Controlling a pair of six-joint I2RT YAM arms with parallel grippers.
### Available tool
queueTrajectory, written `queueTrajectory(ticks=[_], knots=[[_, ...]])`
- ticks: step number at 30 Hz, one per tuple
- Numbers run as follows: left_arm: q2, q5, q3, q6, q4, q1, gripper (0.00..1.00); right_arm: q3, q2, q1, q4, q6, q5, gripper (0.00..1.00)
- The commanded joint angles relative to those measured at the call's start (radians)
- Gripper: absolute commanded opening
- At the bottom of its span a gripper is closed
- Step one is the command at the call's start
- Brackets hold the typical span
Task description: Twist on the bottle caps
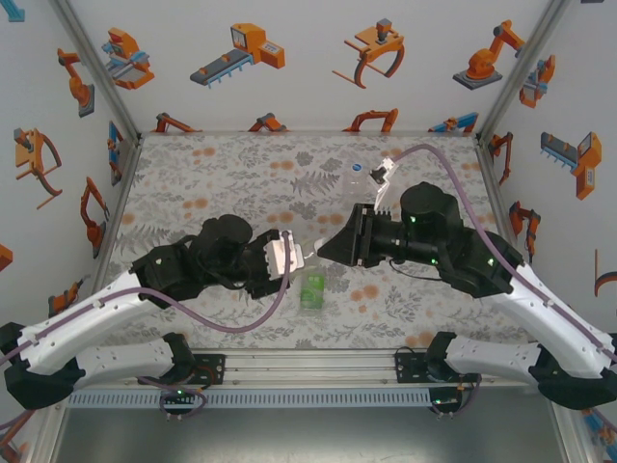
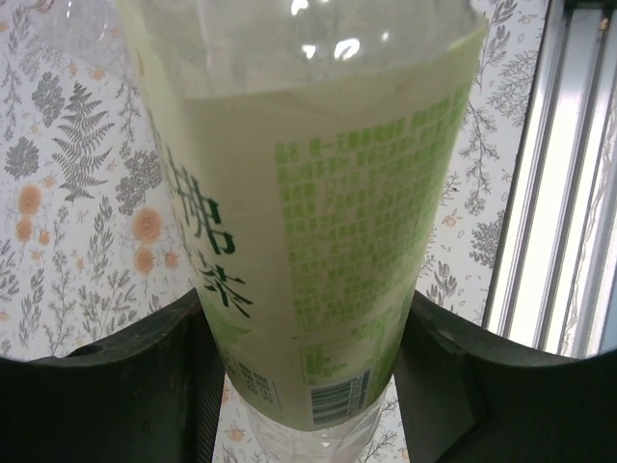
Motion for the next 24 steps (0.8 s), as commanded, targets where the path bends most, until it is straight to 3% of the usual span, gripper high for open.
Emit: queueTrajectory(ticks=[1, 2, 4, 7, 11, 13, 24], knots=[[0.01, 0.054, -0.005, 0.027, 0.012, -0.012, 0.08, 0.034, 0.027, 0.0, 0.048, 0.098, 0.021, 0.0], [0.011, 0.054, -0.005, 0.025, 0.011, -0.012, 0.07, 0.031, 0.03, 0.0, 0.056, 0.099, 0.015, 0.0], [0.01, 0.043, -0.008, 0.02, 0.009, -0.012, 0.07, 0.036, 0.032, 0.0, 0.055, 0.099, 0.017, 0.17], [0.022, -0.005, 0.001, 0.007, -0.006, -0.011, 0.04, 0.049, 0.026, 0.0, 0.044, 0.099, 0.028, 0.32], [0.042, -0.074, 0.016, -0.007, -0.042, -0.01, 0.0, 0.051, 0.012, 0.0, 0.035, 0.1, 0.05, 0.37], [0.044, -0.081, 0.017, -0.011, -0.047, -0.01, 0.0, 0.051, 0.015, 0.0, 0.029, 0.103, 0.05, 0.45], [0.045, -0.06, 0.024, -0.016, -0.036, -0.01, 0.0, 0.048, 0.029, 0.0, 0.01, 0.11, 0.05, 0.42]])
